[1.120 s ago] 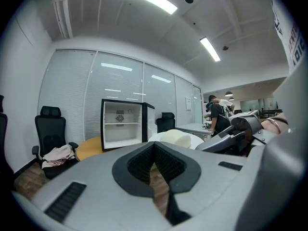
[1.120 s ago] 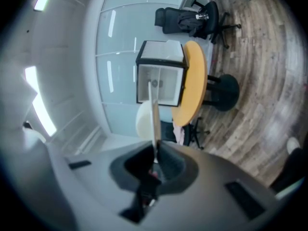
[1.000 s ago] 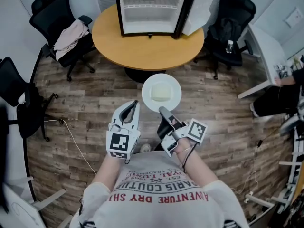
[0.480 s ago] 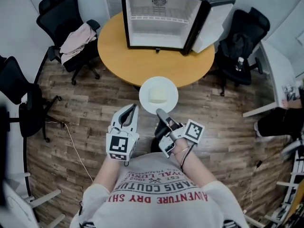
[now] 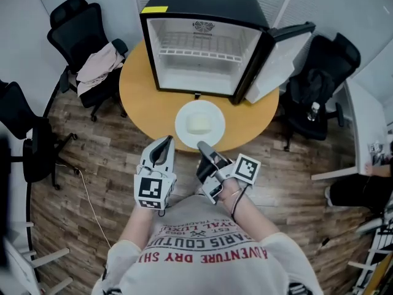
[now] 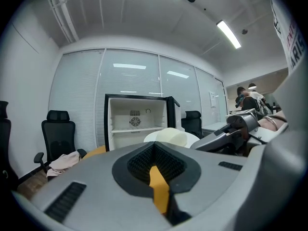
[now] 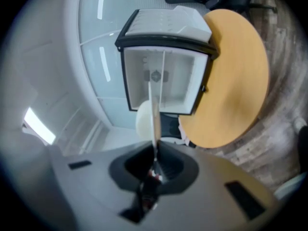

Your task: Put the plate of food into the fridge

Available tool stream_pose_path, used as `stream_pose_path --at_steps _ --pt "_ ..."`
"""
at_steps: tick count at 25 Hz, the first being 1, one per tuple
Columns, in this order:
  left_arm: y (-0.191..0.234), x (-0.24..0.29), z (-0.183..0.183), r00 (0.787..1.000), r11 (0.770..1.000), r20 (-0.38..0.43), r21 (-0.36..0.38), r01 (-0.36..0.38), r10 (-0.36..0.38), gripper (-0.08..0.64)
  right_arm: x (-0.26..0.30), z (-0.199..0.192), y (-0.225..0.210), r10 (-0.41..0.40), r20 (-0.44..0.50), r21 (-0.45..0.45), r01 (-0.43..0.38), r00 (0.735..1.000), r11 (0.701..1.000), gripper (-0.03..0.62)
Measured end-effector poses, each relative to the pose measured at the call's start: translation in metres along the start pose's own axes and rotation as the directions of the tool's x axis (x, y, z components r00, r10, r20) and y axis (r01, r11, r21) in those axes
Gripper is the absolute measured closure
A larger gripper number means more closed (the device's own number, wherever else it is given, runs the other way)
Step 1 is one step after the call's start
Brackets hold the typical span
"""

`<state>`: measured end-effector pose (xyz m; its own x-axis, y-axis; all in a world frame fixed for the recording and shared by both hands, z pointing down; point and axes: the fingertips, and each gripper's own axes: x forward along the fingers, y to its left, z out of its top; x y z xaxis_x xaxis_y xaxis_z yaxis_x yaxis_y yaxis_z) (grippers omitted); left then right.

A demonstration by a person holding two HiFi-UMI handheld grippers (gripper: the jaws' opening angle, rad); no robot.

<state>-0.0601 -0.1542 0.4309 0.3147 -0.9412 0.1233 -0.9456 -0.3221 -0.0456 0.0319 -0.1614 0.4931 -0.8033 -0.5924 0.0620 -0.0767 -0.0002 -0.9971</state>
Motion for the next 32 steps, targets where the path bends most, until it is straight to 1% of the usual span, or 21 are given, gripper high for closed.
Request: stream_pose_path --at_steps 4,7,13,22,27,32 --pt "0.003 0.041 0.007 1.0 1.0 0.008 0.001 -0.029 0.029 0.531 0.019 0.04 -0.001 -0.005 -0.03 -0.005 0.005 1.0 1.0 0.554" --pt "0.005 0.065 0.016 0.999 0.999 0.02 0.005 -0.039 0.038 0.531 0.029 0.063 0.001 -0.005 -0.042 -0.002 0.005 0.999 1.0 0.554" --pt "0.02 0.097 0.016 0.999 0.999 0.012 -0.003 -0.045 0.045 0.531 0.049 0.088 -0.002 -0.01 -0.046 0.002 0.01 0.999 1.0 0.554" --pt "0.054 0.159 0.031 0.999 1.0 0.033 -0.004 0.022 -0.022 0.531 0.096 0.123 0.002 -0.022 0.003 -0.008 0.022 1.0 1.0 0.554" --pt "0.078 0.192 0.041 0.998 0.999 0.04 0.005 0.053 -0.053 0.531 0.128 0.147 0.013 -0.005 0.04 -0.009 0.006 0.999 1.0 0.554" --pt "0.101 0.213 0.039 0.997 0.998 0.033 -0.002 0.069 -0.069 0.531 0.156 0.169 0.016 0.004 0.076 -0.005 -0.003 0.997 1.0 0.554"
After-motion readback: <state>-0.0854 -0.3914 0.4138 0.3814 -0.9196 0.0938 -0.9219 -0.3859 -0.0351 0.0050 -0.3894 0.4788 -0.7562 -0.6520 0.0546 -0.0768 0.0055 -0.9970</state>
